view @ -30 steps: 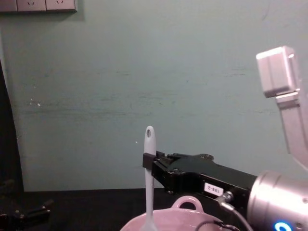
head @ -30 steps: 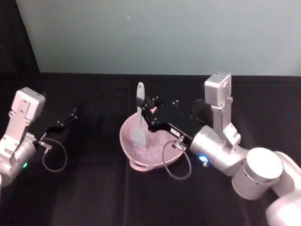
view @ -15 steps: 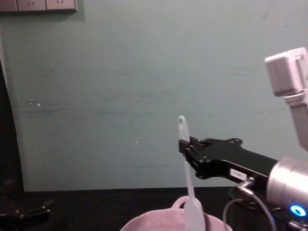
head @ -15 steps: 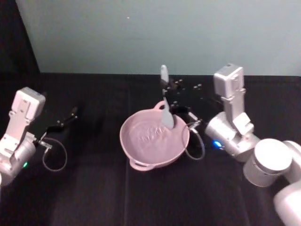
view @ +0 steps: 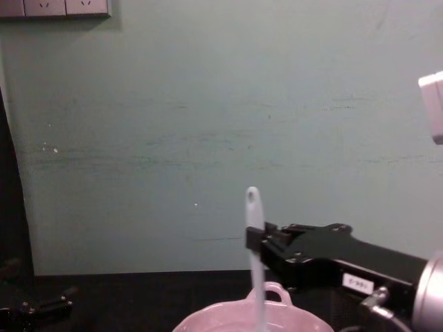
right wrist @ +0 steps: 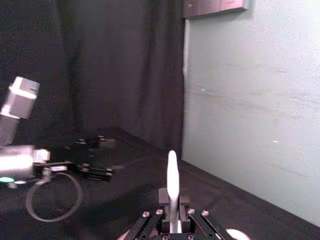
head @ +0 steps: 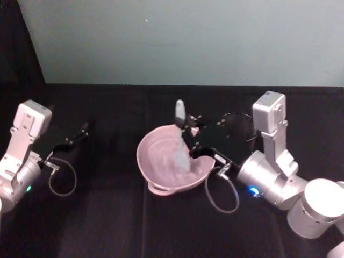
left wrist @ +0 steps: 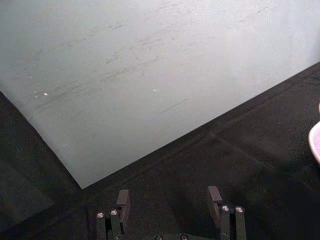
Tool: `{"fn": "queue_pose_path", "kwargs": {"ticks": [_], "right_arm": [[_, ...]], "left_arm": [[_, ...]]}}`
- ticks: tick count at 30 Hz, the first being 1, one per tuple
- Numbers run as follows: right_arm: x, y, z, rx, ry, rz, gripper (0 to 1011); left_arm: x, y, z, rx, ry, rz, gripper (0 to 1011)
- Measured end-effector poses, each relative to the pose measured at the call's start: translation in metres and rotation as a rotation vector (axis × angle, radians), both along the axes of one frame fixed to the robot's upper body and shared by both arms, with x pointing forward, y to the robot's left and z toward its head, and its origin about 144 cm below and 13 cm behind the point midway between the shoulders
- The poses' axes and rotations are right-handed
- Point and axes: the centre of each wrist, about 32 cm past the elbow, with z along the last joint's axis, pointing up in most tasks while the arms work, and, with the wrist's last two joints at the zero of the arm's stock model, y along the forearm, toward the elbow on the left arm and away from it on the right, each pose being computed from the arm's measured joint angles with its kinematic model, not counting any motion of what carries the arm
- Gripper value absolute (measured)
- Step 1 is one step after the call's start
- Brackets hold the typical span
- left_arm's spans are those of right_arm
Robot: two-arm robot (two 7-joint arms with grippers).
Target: Use the one hand to pick up the spoon and stir the clear water in the bowl.
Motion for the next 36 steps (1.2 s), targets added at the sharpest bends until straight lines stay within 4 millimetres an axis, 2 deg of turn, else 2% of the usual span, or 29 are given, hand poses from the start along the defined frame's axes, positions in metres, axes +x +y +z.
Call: {"fn": "queue_pose_path", "kwargs": {"ticks": [7, 10, 17, 21, 26, 29, 36], "right_arm": [[0.005, 0.021, -0.003, 0.04, 0.015, 0.051, 114], [0.015, 0.033, -0.007, 0.054, 0.013, 0.053, 113], [0.035, 0.04, -0.014, 0.06, -0.018, 0.005, 113], [0.048, 0.035, -0.017, 0.055, -0.052, -0.052, 113], [0.053, 0.022, -0.014, 0.05, -0.092, -0.102, 113], [0.051, 0.015, -0.011, 0.046, -0.104, -0.114, 114], [0.032, -0.007, -0.002, 0.026, -0.073, -0.106, 113]], "left_arm": [[0.0, 0.0, 0.0, 0.0, 0.0, 0.0, 1011], [0.0, 0.0, 0.0, 0.0, 0.0, 0.0, 1011], [0.0, 0.0, 0.0, 0.0, 0.0, 0.0, 1011], [0.0, 0.0, 0.0, 0.0, 0.0, 0.0, 1011], [0.0, 0.0, 0.0, 0.0, 0.0, 0.0, 1011], [0.0, 0.0, 0.0, 0.0, 0.0, 0.0, 1011], [0.0, 0.0, 0.0, 0.0, 0.0, 0.0, 1011]]}}
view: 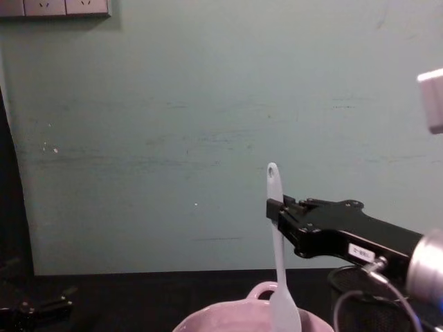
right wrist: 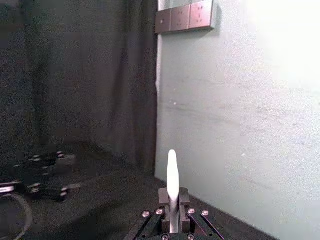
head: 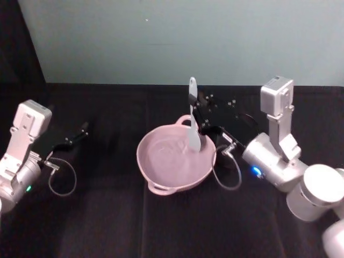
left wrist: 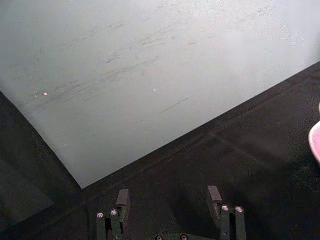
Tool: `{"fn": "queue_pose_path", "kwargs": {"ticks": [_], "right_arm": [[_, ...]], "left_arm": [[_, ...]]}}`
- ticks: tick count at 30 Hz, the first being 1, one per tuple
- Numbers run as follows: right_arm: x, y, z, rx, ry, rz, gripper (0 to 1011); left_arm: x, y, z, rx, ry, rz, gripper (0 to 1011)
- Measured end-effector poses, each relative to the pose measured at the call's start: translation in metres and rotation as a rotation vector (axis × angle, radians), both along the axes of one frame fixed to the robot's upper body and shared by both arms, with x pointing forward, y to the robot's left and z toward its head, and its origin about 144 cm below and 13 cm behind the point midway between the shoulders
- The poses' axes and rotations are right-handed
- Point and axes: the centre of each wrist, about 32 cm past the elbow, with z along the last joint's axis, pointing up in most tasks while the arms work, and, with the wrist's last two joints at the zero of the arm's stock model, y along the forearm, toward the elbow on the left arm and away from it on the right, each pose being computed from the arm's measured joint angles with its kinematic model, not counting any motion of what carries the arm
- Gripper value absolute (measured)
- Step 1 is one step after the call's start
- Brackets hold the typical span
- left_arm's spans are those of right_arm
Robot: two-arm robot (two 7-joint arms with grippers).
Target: Use the one hand to pick up the spoon and stir the clear water in the bowl.
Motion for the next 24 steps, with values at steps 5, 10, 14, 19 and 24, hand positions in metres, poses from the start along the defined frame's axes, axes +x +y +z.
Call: {"fn": "queue_pose_path", "kwargs": {"ticks": [5, 10, 14, 19, 24], "right_arm": [[-0.019, -0.005, 0.003, 0.024, 0.076, 0.055, 113], [-0.028, 0.002, 0.004, 0.054, 0.126, 0.11, 114], [-0.027, 0.017, 0.004, 0.079, 0.167, 0.163, 113], [-0.016, 0.033, 0.0, 0.098, 0.173, 0.182, 113], [0.0, 0.043, -0.005, 0.119, 0.137, 0.145, 113]], "left_arm": [[0.0, 0.0, 0.0, 0.0, 0.0, 0.0, 1011], [0.0, 0.0, 0.0, 0.0, 0.0, 0.0, 1011], [0.0, 0.0, 0.0, 0.0, 0.0, 0.0, 1011], [0.0, 0.0, 0.0, 0.0, 0.0, 0.0, 1011], [0.0, 0.0, 0.0, 0.0, 0.0, 0.0, 1011]]}}
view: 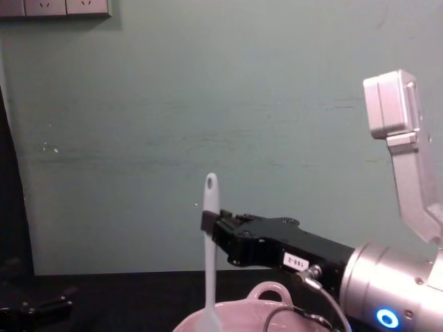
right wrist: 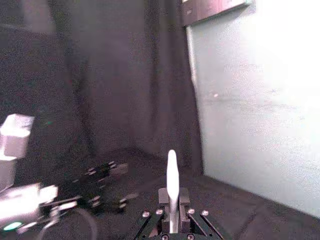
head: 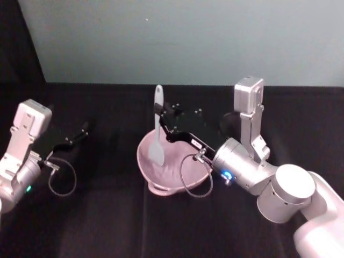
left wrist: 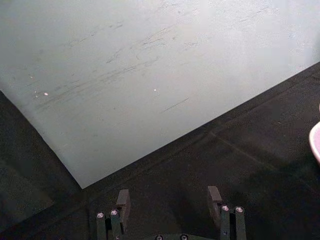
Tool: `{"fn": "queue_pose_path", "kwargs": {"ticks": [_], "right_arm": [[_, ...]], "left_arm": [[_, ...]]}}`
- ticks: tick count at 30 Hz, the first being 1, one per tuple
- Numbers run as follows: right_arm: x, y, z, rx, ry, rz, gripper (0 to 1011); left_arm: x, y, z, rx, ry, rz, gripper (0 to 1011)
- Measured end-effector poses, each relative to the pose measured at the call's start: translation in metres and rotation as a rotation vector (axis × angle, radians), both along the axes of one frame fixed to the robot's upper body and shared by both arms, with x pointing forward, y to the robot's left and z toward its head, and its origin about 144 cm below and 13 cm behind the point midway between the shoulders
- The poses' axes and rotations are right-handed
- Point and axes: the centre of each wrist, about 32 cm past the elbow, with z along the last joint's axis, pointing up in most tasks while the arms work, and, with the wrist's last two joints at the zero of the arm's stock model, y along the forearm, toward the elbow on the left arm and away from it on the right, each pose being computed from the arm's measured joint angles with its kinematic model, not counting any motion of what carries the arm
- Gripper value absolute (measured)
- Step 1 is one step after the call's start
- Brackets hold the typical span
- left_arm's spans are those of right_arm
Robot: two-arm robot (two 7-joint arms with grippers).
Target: Use the one hand to pick up the spoon and stir the clear water in the bowl.
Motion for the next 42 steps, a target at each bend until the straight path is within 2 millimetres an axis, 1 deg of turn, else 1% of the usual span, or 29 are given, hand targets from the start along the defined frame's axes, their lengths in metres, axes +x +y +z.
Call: {"fn": "queue_pose_path", "kwargs": {"ticks": [5, 7, 11, 17, 21, 24, 25, 27, 28, 31, 33, 34, 40, 42], "right_arm": [[0.012, 0.0, -0.004, -0.005, -0.036, -0.061, 113], [0.017, -0.004, -0.006, -0.014, -0.053, -0.092, 113], [0.019, -0.014, -0.007, -0.034, -0.087, -0.127, 113], [0.011, -0.034, -0.002, -0.052, -0.117, -0.148, 113], [-0.001, -0.046, 0.001, -0.067, -0.104, -0.131, 113], [-0.009, -0.05, 0.002, -0.068, -0.087, -0.113, 113], [-0.014, -0.051, 0.002, -0.066, -0.069, -0.093, 112], [-0.022, -0.049, 0.002, -0.061, -0.048, -0.062, 113], [-0.022, -0.049, 0.002, -0.061, -0.048, -0.062, 113], [-0.032, -0.041, 0.002, -0.05, -0.012, -0.002, 113], [-0.034, -0.037, 0.001, -0.046, -0.001, 0.019, 113], [-0.034, -0.031, 0.001, -0.041, 0.006, 0.04, 113], [-0.022, -0.011, 0.002, -0.017, 0.026, 0.074, 113], [-0.014, -0.004, 0.002, -0.015, 0.018, 0.072, 113]], "left_arm": [[0.0, 0.0, 0.0, 0.0, 0.0, 0.0, 1011], [0.0, 0.0, 0.0, 0.0, 0.0, 0.0, 1011], [0.0, 0.0, 0.0, 0.0, 0.0, 0.0, 1011], [0.0, 0.0, 0.0, 0.0, 0.0, 0.0, 1011], [0.0, 0.0, 0.0, 0.0, 0.0, 0.0, 1011], [0.0, 0.0, 0.0, 0.0, 0.0, 0.0, 1011], [0.0, 0.0, 0.0, 0.0, 0.0, 0.0, 1011], [0.0, 0.0, 0.0, 0.0, 0.0, 0.0, 1011], [0.0, 0.0, 0.0, 0.0, 0.0, 0.0, 1011], [0.0, 0.0, 0.0, 0.0, 0.0, 0.0, 1011], [0.0, 0.0, 0.0, 0.0, 0.0, 0.0, 1011], [0.0, 0.0, 0.0, 0.0, 0.0, 0.0, 1011], [0.0, 0.0, 0.0, 0.0, 0.0, 0.0, 1011], [0.0, 0.0, 0.0, 0.0, 0.0, 0.0, 1011]]}}
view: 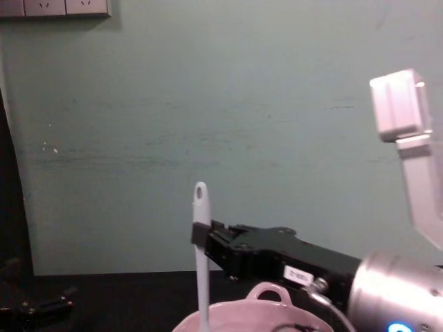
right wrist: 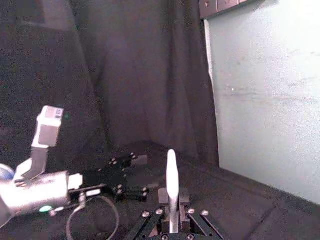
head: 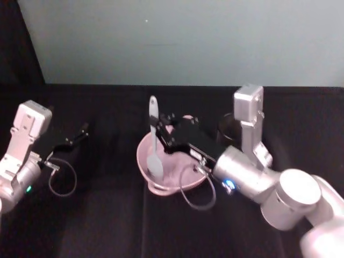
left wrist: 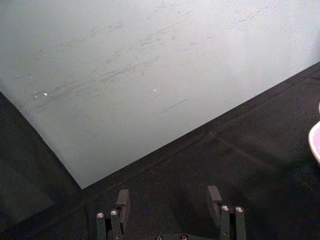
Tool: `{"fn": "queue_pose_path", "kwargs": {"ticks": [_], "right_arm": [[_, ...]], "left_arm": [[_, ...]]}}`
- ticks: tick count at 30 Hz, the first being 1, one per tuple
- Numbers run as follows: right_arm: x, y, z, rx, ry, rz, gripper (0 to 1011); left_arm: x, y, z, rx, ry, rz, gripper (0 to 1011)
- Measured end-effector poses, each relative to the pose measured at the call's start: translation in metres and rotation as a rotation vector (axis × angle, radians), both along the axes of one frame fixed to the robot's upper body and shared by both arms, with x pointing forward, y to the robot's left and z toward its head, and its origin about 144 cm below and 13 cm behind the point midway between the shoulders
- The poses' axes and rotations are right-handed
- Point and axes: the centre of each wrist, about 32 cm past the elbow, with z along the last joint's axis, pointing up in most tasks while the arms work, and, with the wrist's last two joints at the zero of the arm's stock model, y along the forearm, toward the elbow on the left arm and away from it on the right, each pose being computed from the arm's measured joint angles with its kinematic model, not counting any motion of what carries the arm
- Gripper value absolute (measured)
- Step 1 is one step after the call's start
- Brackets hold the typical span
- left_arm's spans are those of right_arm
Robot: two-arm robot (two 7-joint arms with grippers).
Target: Use the one hand to pick up the spoon and stir the clear water in the bowl.
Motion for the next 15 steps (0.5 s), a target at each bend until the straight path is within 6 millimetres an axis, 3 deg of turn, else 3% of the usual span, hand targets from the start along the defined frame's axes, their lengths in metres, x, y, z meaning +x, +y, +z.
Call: {"fn": "queue_pose_path", "kwargs": {"ticks": [7, 15], "right_arm": [[0.025, 0.006, -0.002, -0.038, -0.076, -0.067, 113], [0.034, -0.011, 0.0, -0.073, -0.136, -0.152, 113]], "left_arm": [[0.0, 0.0, 0.0, 0.0, 0.0, 0.0, 1011], [0.0, 0.0, 0.0, 0.0, 0.0, 0.0, 1011]]}}
